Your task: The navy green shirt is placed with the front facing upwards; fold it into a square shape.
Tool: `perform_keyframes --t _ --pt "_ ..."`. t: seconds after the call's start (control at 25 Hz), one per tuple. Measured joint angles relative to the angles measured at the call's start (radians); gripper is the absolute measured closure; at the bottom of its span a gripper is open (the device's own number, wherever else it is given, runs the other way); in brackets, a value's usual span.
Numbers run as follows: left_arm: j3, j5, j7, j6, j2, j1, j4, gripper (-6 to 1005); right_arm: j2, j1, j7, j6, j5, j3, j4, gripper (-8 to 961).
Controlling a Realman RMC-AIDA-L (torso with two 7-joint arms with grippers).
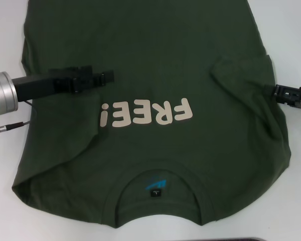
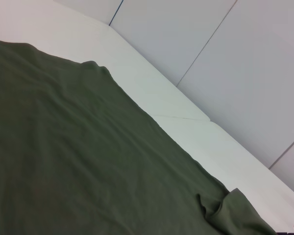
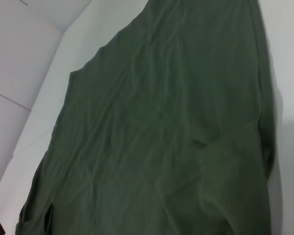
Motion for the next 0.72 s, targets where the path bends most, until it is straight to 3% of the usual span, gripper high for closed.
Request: perform_keyframes --t 0.72 --pt "0.0 0.0 0.001 -0.001 -0.001 -0.002 0.012 112 -0.014 -0.016 0.0 0.008 0.003 0.012 0.0 179"
